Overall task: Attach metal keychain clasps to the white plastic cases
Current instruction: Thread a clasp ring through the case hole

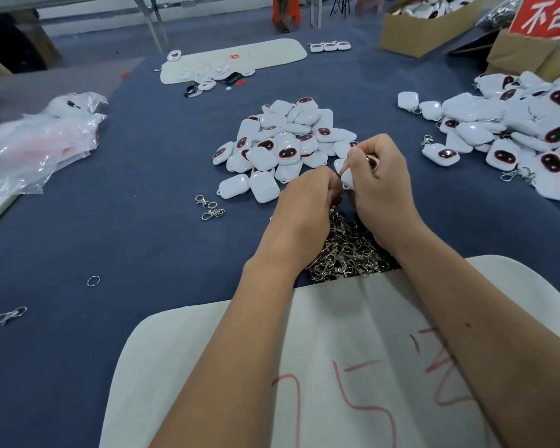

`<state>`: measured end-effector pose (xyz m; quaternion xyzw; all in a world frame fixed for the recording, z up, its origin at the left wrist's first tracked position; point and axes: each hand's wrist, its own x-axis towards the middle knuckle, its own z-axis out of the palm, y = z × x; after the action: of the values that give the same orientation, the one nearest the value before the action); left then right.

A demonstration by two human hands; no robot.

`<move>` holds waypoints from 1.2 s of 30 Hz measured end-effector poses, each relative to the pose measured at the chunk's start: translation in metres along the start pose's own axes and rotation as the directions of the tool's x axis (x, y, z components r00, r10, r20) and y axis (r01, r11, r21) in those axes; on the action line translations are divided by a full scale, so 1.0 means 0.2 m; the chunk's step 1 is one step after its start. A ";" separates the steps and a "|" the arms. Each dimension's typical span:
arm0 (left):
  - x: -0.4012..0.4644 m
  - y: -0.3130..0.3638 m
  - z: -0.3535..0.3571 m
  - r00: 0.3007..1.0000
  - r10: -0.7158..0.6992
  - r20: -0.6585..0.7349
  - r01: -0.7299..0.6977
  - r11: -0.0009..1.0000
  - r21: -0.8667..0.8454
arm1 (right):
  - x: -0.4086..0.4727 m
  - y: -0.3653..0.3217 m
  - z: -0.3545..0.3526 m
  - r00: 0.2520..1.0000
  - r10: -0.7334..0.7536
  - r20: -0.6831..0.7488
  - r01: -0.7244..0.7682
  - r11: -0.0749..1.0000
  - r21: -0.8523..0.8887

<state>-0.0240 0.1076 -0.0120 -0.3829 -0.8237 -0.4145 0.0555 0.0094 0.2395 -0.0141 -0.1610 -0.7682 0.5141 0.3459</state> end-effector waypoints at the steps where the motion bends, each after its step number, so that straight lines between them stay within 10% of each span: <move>1: 0.00 0.00 0.00 1.000 0.001 0.000 -0.001 1.000 -0.002 | 0.00 0.00 0.00 1.000 0.006 -0.007 -0.006 1.000 -0.001; 18: -0.01 0.04 0.02 0.999 -0.021 -0.043 0.024 0.997 0.071 | -0.03 -0.04 0.01 0.999 -0.038 0.035 0.039 0.999 -0.030; 36: 0.02 -0.02 0.02 0.938 -0.265 -0.222 0.146 0.885 -0.442 | -0.03 -0.03 0.04 0.993 0.115 0.028 -0.118 0.965 0.233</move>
<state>-0.0290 0.1109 -0.0152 -0.2338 -0.7356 -0.6344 0.0417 0.0084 0.2289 -0.0128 -0.1602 -0.6937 0.6219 0.3261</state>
